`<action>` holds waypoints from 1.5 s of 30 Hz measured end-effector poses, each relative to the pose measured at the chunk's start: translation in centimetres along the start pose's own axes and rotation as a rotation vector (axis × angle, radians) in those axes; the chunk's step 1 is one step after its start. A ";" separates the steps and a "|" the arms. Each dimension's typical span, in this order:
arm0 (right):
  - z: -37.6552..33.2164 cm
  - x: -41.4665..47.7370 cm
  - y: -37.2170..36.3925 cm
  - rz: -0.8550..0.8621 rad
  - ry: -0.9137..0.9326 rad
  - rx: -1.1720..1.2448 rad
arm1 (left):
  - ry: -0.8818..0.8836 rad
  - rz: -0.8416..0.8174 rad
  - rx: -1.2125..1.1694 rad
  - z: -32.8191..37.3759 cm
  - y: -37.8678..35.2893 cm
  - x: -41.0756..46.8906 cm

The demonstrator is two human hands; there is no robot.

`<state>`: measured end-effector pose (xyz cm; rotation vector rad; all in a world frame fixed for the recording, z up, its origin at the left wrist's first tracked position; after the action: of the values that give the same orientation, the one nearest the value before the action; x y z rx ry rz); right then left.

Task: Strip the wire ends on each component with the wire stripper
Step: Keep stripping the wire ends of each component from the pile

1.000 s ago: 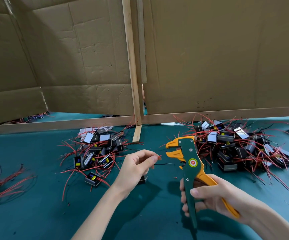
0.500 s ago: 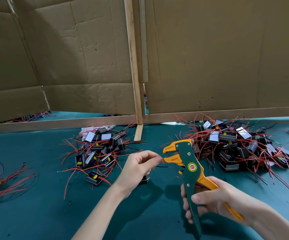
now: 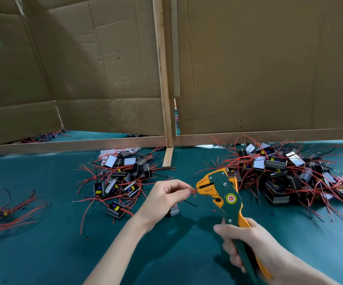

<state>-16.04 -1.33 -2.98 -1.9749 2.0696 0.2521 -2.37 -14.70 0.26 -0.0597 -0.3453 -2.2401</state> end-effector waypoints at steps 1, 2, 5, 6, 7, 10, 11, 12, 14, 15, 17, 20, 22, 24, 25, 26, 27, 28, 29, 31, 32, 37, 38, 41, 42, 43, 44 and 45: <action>0.2 0.1 0.1 0.006 0.006 0.027 | 0.019 0.001 0.007 -0.4 -0.4 0.0; 0.2 0.1 0.2 -0.012 0.012 0.081 | 0.026 -0.009 0.010 -0.6 -0.7 0.0; -0.7 0.1 -0.1 -0.209 0.066 0.307 | 0.004 0.010 -0.005 -0.5 -0.7 0.0; -0.9 0.1 0.0 -0.246 0.095 0.336 | -0.004 0.039 -0.010 -0.5 -0.3 0.1; -1.1 0.3 0.3 -0.249 0.121 0.349 | -0.016 0.075 -0.005 -0.4 0.1 0.2; -1.1 0.8 1.7 -0.169 0.144 0.360 | -0.068 0.182 0.068 0.1 0.8 0.5; -1.1 0.9 2.0 -0.140 0.137 0.357 | -0.091 0.208 0.094 0.5 1.0 0.6; -1.1 0.9 2.3 -0.117 0.130 0.355 | -0.116 0.229 0.125 1.0 1.1 0.8; -1.0 1.1 2.7 -0.085 0.107 0.359 | -0.163 0.276 0.209 2.4 1.1 1.5; -0.9 1.1 2.9 -0.072 0.093 0.357 | -0.189 0.300 0.244 3.4 0.9 1.9; -0.7 1.3 3.0 -0.056 0.064 0.370 | -0.251 0.337 0.247 5.7 0.2 3.1; -0.4 1.6 3.2 -0.035 0.055 0.400 | -0.371 0.365 0.177 9.6 -2.0 5.2; -0.5 1.8 3.4 -0.020 0.079 0.399 | -0.421 0.362 0.116 11.7 -4.2 7.0; -0.5 2.0 3.6 -0.012 0.096 0.404 | -0.452 0.336 0.082 13.3 -6.9 8.6; -0.5 2.0 3.6 -0.016 0.096 0.416 | -0.467 0.304 0.082 13.9 -8.4 9.2; -0.4 2.0 3.7 -0.019 0.096 0.426 | -0.470 0.250 0.094 14.4 -9.8 9.8; -0.5 2.0 3.8 -0.022 0.098 0.436 | -0.457 0.166 0.119 14.6 -11.3 10.2; -0.5 2.0 4.0 -0.027 0.102 0.446 | -0.431 0.063 0.159 14.6 -12.7 10.5; -0.5 2.0 4.1 -0.031 0.105 0.453 | -0.403 -0.036 0.215 14.3 -13.8 10.6; -0.4 2.0 4.4 -0.012 0.093 0.429 | -0.373 -0.163 0.322 13.3 -14.6 10.1; -0.3 2.1 4.6 0.009 0.078 0.405 | -0.372 -0.193 0.360 12.9 -14.2 9.6; 0.0 2.3 4.9 0.006 0.046 0.394 | -0.235 -0.213 0.556 10.6 -7.1 6.4; -0.1 2.3 4.9 -0.011 0.077 0.398 | -0.176 -0.198 0.605 10.1 -5.0 5.8; -0.5 2.1 4.8 -0.050 0.138 0.485 | 0.011 -0.113 0.763 8.5 1.7 4.1; -0.6 2.0 4.8 -0.063 0.145 0.516 | 0.095 -0.091 0.808 7.9 3.7 3.6; -0.8 1.9 4.7 -0.081 0.150 0.536 | 0.192 -0.079 0.850 7.1 5.5 3.2; -0.9 1.9 4.5 -0.101 0.149 0.540 | 0.290 -0.079 0.905 6.2 7.1 2.8; -1.0 1.7 4.4 -0.116 0.142 0.530 | 0.379 -0.091 0.968 5.3 8.4 2.5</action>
<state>-20.60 -3.00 -2.81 -1.8034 1.8379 -0.4299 2.08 -20.22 7.66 0.8821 -1.1781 -1.8914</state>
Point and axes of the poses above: each hand's wrist, its own x-axis towards the middle knuckle, its own y-axis out of the back of the hand, z = x × y, the point moved 5 cm from there along x, towards the middle knuckle, and after that the axes turned 1 degree about x, right-handed, at the moved point
